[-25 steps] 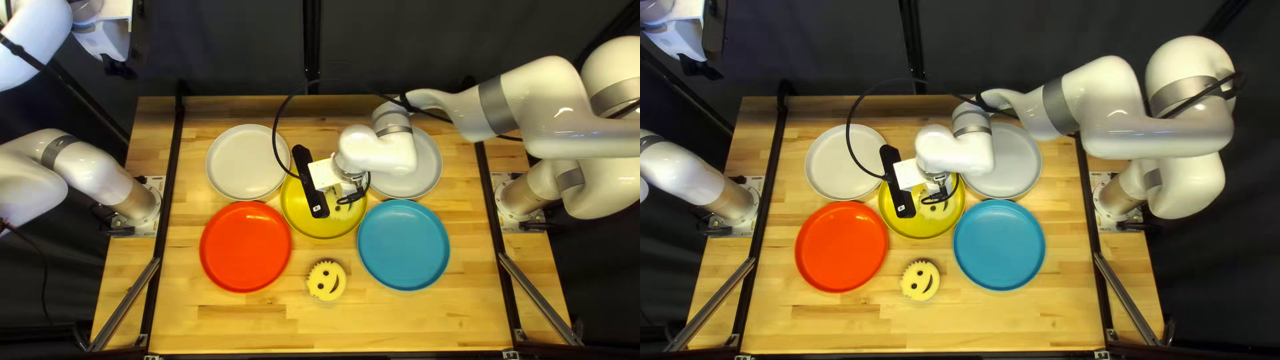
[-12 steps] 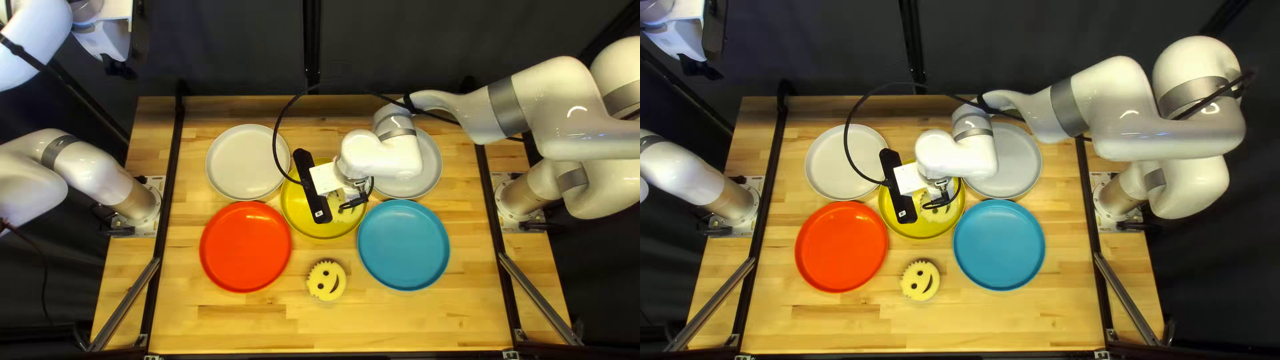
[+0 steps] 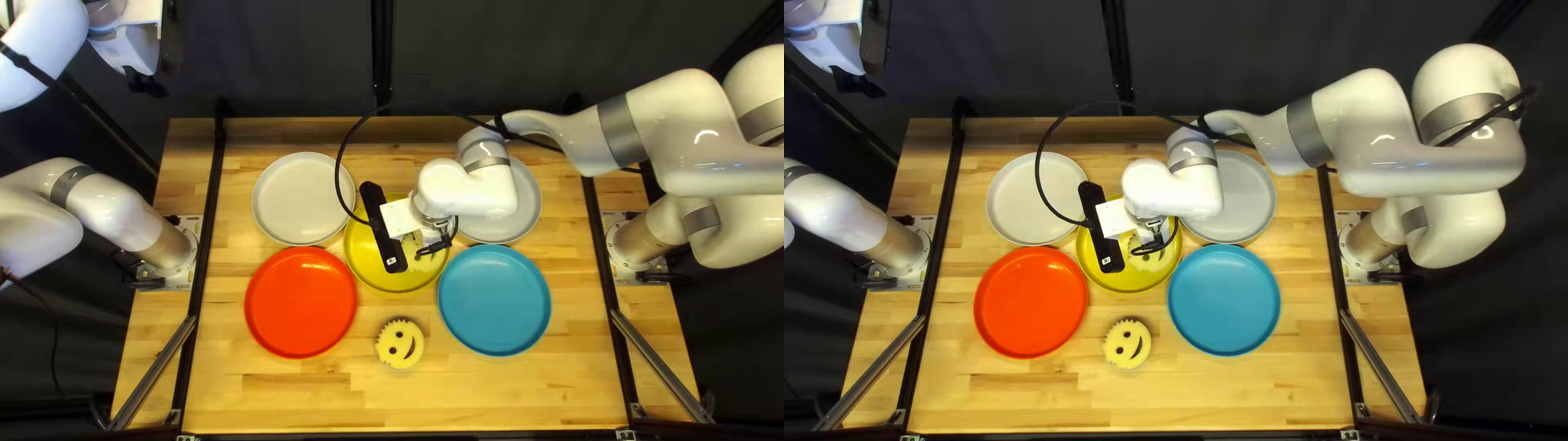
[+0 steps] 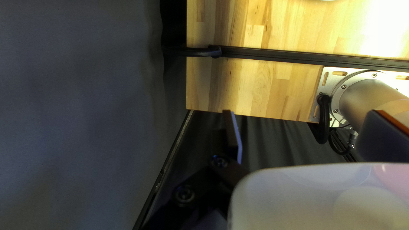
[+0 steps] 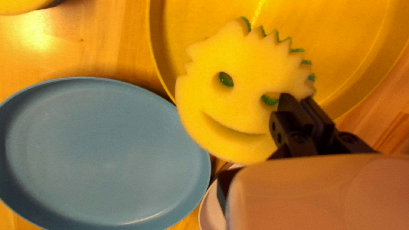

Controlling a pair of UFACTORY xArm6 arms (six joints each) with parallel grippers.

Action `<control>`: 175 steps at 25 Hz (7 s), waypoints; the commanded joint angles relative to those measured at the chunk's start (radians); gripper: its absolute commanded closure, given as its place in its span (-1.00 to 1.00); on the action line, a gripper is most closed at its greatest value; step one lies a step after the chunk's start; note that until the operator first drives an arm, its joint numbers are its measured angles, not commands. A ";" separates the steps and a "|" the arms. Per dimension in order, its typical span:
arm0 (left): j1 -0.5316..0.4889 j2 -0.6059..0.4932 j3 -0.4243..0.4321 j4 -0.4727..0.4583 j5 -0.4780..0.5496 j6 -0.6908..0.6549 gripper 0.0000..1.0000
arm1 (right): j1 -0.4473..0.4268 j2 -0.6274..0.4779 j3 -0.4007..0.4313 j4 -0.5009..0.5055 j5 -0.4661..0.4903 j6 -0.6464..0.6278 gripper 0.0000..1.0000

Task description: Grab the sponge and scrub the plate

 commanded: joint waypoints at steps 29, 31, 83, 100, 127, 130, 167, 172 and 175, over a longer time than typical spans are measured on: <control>0.000 0.000 0.000 0.000 0.000 0.000 -1.00 | -0.116 0.026 0.052 -0.056 -0.146 -0.109 1.00; 0.000 0.000 0.000 0.000 0.000 0.000 -1.00 | -0.117 0.026 0.060 -0.063 -0.156 -0.111 1.00; 0.000 0.000 0.000 0.000 0.000 0.000 -1.00 | -0.125 0.053 0.016 -0.020 -0.098 -0.194 1.00; 0.000 0.000 0.000 0.000 0.000 0.000 -1.00 | 0.020 0.081 -0.027 -0.075 -0.082 -0.088 1.00; 0.000 0.000 0.000 0.000 0.000 0.000 -1.00 | -0.168 0.275 -0.341 0.074 0.112 -0.248 1.00; 0.000 0.000 0.000 0.000 0.000 0.000 -1.00 | -0.148 0.286 -0.358 0.079 0.120 -0.229 1.00; 0.000 0.000 0.000 0.000 0.000 0.000 -1.00 | -0.165 0.406 -0.552 0.121 0.256 -0.130 1.00; 0.000 0.000 0.000 0.000 0.000 0.000 -1.00 | -0.145 0.406 -0.554 0.119 0.257 -0.115 1.00; 0.000 0.000 0.000 0.000 0.000 0.000 -1.00 | -0.119 0.393 -0.542 0.114 0.251 -0.095 1.00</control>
